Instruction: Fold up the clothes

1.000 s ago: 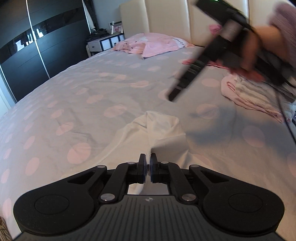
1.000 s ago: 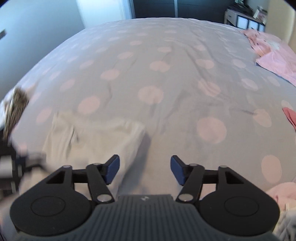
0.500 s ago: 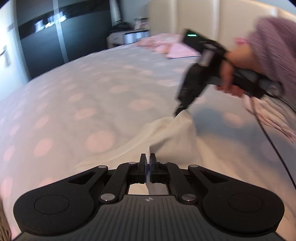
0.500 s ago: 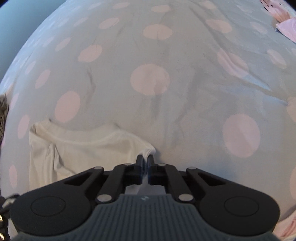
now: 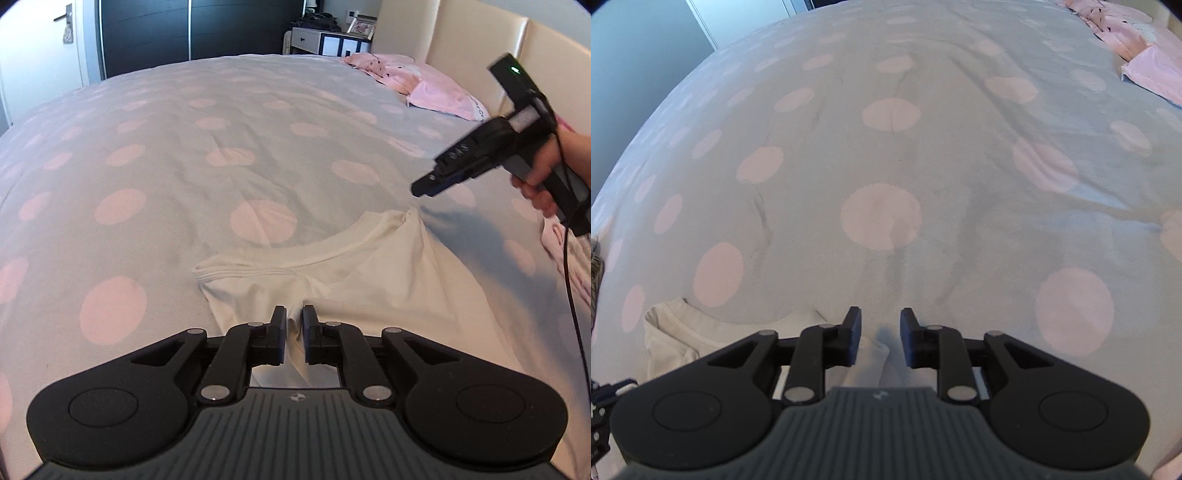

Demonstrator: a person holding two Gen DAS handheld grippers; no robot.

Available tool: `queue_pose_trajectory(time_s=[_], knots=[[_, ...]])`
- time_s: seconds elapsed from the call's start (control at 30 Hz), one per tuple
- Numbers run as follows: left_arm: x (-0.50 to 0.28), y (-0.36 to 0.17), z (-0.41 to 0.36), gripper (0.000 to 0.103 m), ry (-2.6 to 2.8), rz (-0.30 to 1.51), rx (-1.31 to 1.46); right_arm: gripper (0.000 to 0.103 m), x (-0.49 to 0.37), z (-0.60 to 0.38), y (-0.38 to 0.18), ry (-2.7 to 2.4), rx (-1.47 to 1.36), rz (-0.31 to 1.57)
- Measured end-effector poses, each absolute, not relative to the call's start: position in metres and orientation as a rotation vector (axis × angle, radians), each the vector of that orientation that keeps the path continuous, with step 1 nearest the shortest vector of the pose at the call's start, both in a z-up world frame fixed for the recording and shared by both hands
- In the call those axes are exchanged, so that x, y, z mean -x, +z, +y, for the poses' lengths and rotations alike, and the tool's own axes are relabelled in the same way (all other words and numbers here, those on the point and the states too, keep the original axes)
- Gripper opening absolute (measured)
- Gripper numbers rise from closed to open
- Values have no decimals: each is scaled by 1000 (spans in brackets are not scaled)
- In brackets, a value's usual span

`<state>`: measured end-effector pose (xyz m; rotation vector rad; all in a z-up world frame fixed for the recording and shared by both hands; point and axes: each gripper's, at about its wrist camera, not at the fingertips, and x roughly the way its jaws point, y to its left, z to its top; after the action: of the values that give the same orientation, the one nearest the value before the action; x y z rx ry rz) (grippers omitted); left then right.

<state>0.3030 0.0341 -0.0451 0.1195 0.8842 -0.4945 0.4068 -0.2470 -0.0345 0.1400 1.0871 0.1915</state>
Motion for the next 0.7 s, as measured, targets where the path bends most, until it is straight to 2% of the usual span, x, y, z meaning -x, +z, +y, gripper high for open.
queue_pose_trajectory(time_s=[0.03,0.07,0.13,0.2,0.27,0.53,0.7], knots=[[-303,-44,38,18,-483,885,-116,36,-401,-248,-31,192,-135,1082],[-301,-43,40,26,-474,883,-117,36,-393,-248,-28,195,-128,1078],[-297,-40,46,33,-463,879,-119,36,-374,-245,-21,215,-112,1061],[-292,-38,51,46,-466,875,-112,36,-350,-240,-16,242,-89,1046],[-287,-38,54,49,-482,884,-107,36,-325,-231,-14,285,-73,1043],[-270,-47,54,49,-564,938,-118,33,-227,-168,-13,524,17,989],[-278,-43,53,47,-565,951,-43,33,-197,-108,-26,624,161,935]])
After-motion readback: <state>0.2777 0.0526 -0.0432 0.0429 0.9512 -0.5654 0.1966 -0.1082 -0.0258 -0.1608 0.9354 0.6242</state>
